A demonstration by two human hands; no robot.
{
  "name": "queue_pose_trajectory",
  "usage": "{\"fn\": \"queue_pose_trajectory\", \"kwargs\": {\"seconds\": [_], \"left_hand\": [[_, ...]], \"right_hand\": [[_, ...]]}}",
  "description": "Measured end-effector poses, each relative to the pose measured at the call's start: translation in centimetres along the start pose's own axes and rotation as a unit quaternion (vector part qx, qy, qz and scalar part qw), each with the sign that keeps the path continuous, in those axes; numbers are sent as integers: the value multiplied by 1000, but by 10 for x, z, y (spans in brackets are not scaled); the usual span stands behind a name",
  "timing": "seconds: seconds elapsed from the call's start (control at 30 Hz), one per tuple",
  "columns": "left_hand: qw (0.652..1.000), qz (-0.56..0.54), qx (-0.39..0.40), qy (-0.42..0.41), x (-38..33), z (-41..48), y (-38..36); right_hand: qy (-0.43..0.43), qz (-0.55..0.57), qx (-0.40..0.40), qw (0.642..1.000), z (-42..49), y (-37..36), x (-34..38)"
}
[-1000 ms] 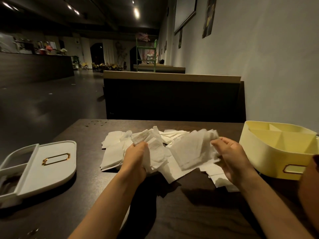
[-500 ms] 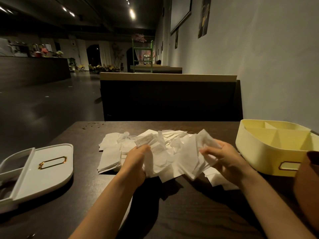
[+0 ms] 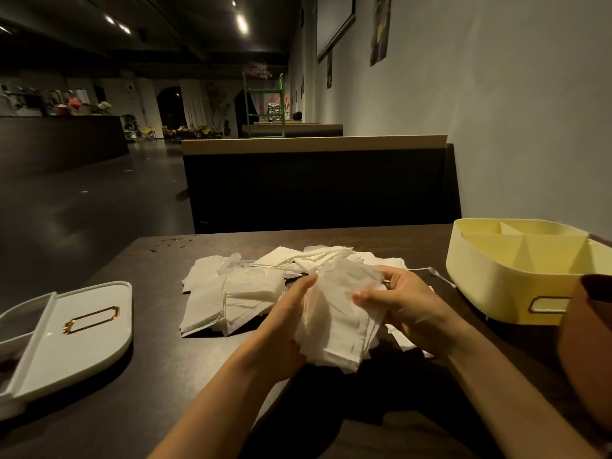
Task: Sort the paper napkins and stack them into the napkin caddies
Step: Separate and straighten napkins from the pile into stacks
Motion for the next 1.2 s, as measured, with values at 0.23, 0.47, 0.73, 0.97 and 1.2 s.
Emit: {"fn": "queue_pose_trajectory", "kwargs": {"seconds": [0.23, 0.47, 0.73, 0.97, 1.2], "left_hand": [[998, 54, 21, -39, 2, -1, -10], [994, 44, -59, -80, 9, 5, -9], [981, -9, -150, -119, -8, 0, 12], [979, 5, -160, -128, -6, 2, 12], [979, 15, -168, -118, -7, 0, 11]], "right_hand": [[40, -113, -20, 993, 5, -1, -10], [85, -275, -82, 954, 9, -4, -12], [-158, -555, -291, 763, 7, 79, -19], [-189, -462, -196, 844, 11, 75, -20], [-130, -463, -141, 865, 11, 60, -17]]}}
Point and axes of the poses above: each hand's wrist, its own z-axis towards the middle knuckle, its own y-axis out of the back of the hand, x = y × z, the point moved 2 cm from there along z, towards the middle knuckle, and after that the axes turned 3 degrees about x, right-handed, at the moved point
